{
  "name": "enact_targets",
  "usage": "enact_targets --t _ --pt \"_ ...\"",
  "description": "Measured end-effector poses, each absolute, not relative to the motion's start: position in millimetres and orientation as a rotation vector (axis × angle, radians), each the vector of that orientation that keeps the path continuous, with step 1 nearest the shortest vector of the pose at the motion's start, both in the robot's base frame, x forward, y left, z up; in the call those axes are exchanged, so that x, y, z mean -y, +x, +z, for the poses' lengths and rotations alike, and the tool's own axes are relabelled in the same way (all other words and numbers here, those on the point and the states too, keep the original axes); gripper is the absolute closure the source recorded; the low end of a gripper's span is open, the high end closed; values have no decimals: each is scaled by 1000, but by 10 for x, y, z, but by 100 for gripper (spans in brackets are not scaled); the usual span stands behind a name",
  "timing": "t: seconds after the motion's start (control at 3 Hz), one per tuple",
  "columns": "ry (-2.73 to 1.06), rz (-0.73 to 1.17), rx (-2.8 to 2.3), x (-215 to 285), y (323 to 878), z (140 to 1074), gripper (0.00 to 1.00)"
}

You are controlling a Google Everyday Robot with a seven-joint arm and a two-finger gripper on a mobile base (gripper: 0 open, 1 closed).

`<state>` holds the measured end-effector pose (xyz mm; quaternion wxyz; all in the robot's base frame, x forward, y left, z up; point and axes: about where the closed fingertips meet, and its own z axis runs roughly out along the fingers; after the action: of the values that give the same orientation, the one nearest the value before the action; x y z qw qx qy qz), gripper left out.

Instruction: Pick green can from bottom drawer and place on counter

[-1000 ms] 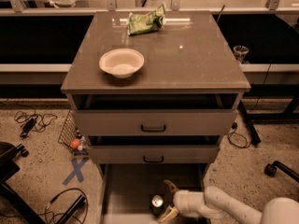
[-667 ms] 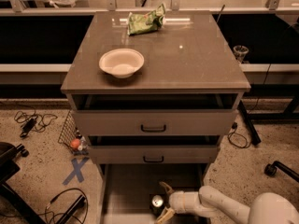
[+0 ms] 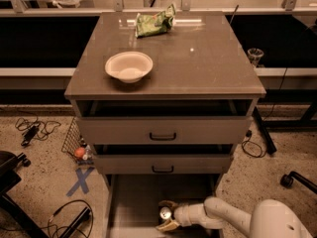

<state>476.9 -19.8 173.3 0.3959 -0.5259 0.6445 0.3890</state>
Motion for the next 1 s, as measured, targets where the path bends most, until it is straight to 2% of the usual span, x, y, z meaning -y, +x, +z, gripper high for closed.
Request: enact_targets --t 0.33,0.67,1.0 --pt "-1318 978 -1633 217 4812 2038 64" --pt "-1274 974 -1611 295 4824 2759 87" --pt "-1215 1022 -1555 469 4651 3845 100"
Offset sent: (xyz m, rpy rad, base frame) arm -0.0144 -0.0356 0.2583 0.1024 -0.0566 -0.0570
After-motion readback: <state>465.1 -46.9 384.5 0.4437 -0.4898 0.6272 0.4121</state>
